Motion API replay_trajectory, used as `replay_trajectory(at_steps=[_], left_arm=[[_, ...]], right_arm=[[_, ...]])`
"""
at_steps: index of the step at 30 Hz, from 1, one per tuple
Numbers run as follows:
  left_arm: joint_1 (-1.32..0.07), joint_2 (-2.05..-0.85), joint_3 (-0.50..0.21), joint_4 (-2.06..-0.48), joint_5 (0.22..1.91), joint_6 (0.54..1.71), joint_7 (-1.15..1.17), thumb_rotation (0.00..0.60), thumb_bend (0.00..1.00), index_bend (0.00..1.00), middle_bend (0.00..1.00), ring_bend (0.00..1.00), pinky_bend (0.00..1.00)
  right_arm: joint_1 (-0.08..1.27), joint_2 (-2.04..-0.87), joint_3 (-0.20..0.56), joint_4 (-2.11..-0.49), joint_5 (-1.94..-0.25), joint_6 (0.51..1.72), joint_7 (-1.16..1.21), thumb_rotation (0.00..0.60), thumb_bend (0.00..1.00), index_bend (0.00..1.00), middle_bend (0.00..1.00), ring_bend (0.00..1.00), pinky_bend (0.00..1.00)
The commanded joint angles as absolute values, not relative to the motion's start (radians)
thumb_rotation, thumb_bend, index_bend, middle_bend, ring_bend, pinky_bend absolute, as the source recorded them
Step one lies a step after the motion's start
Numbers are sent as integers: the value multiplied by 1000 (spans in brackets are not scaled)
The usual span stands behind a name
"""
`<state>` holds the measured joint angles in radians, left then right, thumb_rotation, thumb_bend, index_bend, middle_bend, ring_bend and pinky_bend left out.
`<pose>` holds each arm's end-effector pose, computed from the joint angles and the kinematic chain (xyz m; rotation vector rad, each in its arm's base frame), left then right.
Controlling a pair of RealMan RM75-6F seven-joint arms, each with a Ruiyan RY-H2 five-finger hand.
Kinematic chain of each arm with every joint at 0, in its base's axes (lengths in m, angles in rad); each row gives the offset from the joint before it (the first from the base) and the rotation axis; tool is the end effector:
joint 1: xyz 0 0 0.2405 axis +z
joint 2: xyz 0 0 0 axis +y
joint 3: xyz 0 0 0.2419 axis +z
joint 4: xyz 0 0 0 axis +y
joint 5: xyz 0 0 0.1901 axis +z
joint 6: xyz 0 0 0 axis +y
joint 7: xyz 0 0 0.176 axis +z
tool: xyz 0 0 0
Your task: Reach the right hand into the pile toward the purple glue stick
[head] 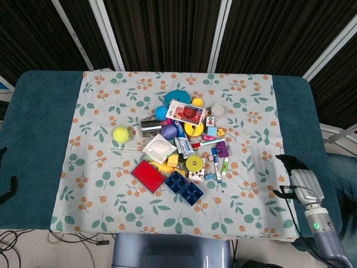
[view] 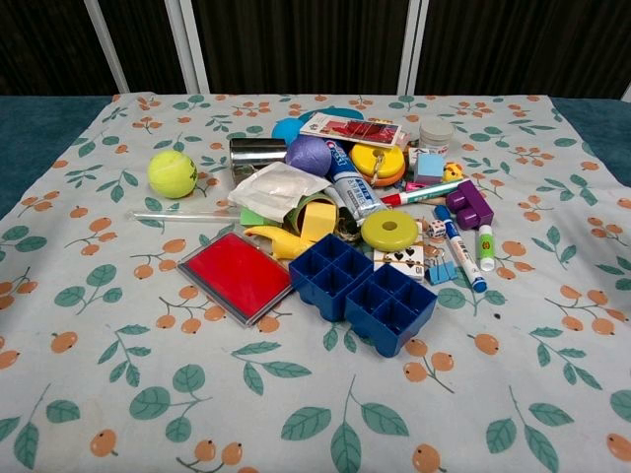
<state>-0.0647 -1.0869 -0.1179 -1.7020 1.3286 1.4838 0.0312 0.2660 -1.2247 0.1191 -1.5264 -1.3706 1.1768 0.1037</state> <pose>-0.3014 0.2136 0.1938 -1.1899 -0.9623 -0.8740 -0.2867 -0.2735 0.1161 1.4547 -1.1422 0.9248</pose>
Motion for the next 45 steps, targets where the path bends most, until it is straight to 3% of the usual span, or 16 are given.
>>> replay_trajectory(at_steps=[1,9,17,33,45], left_arm=[[-65,-1086,-119,-1703,1326,1482,30,600,509,28,0,0,21],[-64,-1079,-121,-1702,1318,1477,19,600,509,28,0,0,21],[-68,-1075,-120,-1704,1316,1466,15,600,509,28,0,0,21],[-73,-1069,-122,-1702,1303,1450,7,600,509,28,0,0,21],[-75,-1066,-124,-1703,1297,1446,5,600,509,28,0,0,21]], right_arm=[[363,-1207,190,-1567,-1244,1043,66,600,178,162,175,126,202],[494,-1288,282,-1572,-980,959,-129,600,248,181,206,152,202],[619,-1380,332,-1564,-658,909,-271,600,253,185,219,168,202],[768,-1539,349,-1458,-426,965,-405,600,200,260,286,231,202],[817,-1653,374,-1323,-362,989,-415,600,196,308,340,300,202]])
